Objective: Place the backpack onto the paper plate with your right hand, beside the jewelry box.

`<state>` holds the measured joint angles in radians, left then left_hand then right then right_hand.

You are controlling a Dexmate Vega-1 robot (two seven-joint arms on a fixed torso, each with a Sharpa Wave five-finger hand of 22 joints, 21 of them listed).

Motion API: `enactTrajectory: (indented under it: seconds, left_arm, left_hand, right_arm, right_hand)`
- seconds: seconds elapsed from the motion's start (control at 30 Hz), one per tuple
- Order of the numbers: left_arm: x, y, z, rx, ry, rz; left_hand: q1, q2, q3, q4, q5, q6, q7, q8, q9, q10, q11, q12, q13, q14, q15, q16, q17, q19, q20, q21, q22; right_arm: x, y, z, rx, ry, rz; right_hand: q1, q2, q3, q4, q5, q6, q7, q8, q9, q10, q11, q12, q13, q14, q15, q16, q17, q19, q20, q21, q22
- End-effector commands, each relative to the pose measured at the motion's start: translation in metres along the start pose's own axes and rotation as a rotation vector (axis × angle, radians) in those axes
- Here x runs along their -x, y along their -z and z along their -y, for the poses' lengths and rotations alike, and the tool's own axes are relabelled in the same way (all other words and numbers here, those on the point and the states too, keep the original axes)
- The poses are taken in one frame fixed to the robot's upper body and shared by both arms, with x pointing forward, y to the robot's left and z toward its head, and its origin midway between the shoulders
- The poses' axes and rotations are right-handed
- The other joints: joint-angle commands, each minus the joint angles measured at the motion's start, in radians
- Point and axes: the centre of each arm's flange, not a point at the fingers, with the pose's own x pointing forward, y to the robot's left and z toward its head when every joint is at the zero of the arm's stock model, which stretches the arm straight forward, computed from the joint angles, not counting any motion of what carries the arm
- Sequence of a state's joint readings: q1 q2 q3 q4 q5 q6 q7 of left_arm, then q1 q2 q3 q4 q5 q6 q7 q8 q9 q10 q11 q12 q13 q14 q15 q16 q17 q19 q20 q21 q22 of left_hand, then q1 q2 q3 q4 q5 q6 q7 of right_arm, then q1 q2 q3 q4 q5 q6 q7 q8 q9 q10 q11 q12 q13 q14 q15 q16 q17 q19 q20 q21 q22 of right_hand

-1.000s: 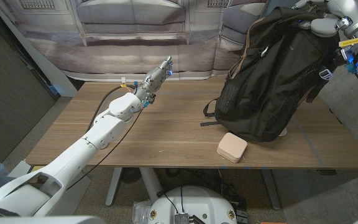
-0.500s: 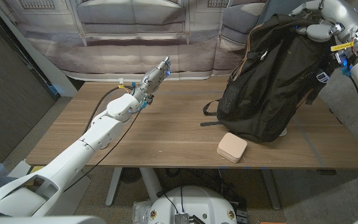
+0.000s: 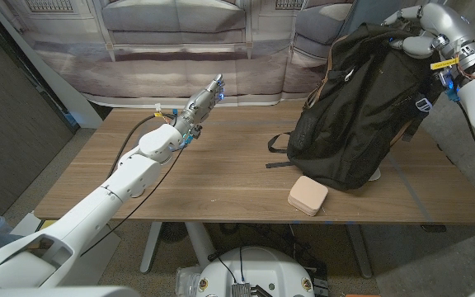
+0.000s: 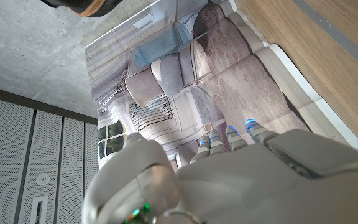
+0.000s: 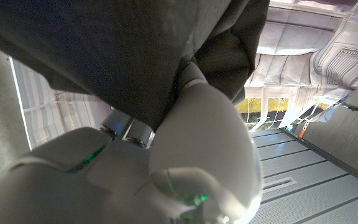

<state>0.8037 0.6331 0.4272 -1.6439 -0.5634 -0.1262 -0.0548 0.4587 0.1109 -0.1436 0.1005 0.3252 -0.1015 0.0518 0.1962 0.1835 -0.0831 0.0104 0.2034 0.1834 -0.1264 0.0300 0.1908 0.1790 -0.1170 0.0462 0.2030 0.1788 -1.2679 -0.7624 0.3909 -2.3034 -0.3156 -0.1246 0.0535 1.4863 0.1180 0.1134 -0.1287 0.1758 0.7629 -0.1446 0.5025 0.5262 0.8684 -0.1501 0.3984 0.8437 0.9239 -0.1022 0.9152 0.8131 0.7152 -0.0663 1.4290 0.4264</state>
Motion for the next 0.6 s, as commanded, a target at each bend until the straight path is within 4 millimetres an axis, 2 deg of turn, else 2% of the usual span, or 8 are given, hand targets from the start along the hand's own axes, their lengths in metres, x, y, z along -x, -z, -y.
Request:
enactTrajectory:
  seconds: [0.03,0.27,0.6]
  left_arm:
    - [0.003,0.0,0.0,-0.002,0.002,-0.008]
    - [0.004,-0.001,0.001,-0.007,0.001,-0.01]
    - [0.005,0.0,0.002,-0.006,-0.004,-0.013]
  left_hand:
    - [0.005,0.003,-0.009,-0.001,-0.001,-0.003,0.001,0.0,0.004,-0.005,0.005,0.0,0.004,-0.004,0.005,-0.003,0.005,-0.002,-0.002,0.0,0.004]
    - [0.006,0.003,-0.01,0.0,-0.001,-0.002,0.001,0.0,0.004,-0.006,0.005,-0.001,0.004,-0.004,0.004,-0.003,0.005,-0.002,-0.001,0.0,0.004]
    - [0.006,0.004,-0.012,0.0,-0.001,-0.003,0.001,0.0,0.004,-0.006,0.001,-0.001,0.004,-0.005,0.004,-0.003,0.005,-0.002,0.0,0.0,0.004]
  right_arm:
    - [-0.004,0.021,-0.009,-0.016,-0.022,-0.064]
    - [-0.002,0.038,-0.015,-0.032,-0.024,-0.117]
    - [-0.007,0.051,-0.026,-0.041,-0.02,-0.154]
  right_hand:
    - [0.02,0.028,0.003,-0.001,0.007,0.004,-0.005,0.0,0.004,0.004,-0.001,-0.006,0.007,0.021,-0.126,0.0,0.006,-0.004,-0.16,0.006,0.0]
    - [0.018,0.028,0.004,0.0,0.007,0.004,-0.004,-0.002,0.005,0.007,0.0,-0.012,0.004,0.022,-0.127,-0.001,0.004,-0.007,-0.159,0.009,-0.006]
    - [0.014,0.033,0.008,0.002,0.008,0.005,-0.006,-0.004,0.006,0.007,-0.001,-0.014,0.011,0.012,-0.125,-0.012,0.002,-0.016,-0.159,0.012,-0.014]
